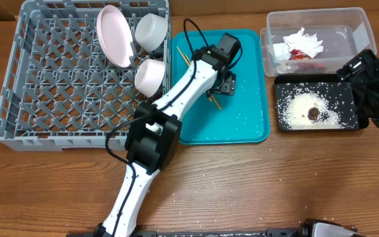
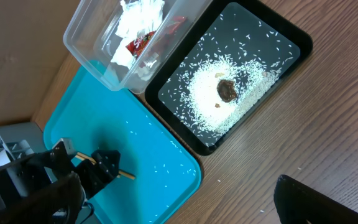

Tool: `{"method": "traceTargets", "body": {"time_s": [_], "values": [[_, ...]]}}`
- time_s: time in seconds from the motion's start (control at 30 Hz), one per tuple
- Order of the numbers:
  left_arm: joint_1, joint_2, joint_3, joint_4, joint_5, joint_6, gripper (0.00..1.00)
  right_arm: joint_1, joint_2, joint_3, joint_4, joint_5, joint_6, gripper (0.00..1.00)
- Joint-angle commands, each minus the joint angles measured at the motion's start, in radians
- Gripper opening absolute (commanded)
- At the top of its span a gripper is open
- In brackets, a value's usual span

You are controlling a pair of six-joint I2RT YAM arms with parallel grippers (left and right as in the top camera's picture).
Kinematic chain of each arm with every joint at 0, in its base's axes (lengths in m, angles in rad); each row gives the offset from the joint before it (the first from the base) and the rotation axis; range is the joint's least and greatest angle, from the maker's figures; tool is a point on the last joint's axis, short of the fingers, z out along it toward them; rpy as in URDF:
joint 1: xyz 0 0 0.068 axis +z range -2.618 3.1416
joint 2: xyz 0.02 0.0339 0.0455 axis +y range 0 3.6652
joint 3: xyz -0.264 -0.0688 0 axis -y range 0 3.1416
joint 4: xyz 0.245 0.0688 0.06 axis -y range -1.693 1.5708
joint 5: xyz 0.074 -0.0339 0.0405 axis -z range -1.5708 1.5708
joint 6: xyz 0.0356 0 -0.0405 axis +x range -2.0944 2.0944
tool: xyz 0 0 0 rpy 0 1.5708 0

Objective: Sort waste into correct bins and load items into the dishwasher
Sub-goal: 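Grasp one wooden chopstick with the left gripper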

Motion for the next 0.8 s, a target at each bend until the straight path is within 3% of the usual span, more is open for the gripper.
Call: {"method": "traceTargets", "body": {"time_s": [0.0,0.77], "values": [[0.014,0.029,-0.001,0.011,0.02,-0.035,0.83,-0.004,-0.007,0.013,0.003,0.008,0.005,1.0],[0.013,0.033,-0.014,0.087,0.02,-0.034,0.83,-0.004,-0.007,0.013,0.003,0.008,0.005,1.0]]}}
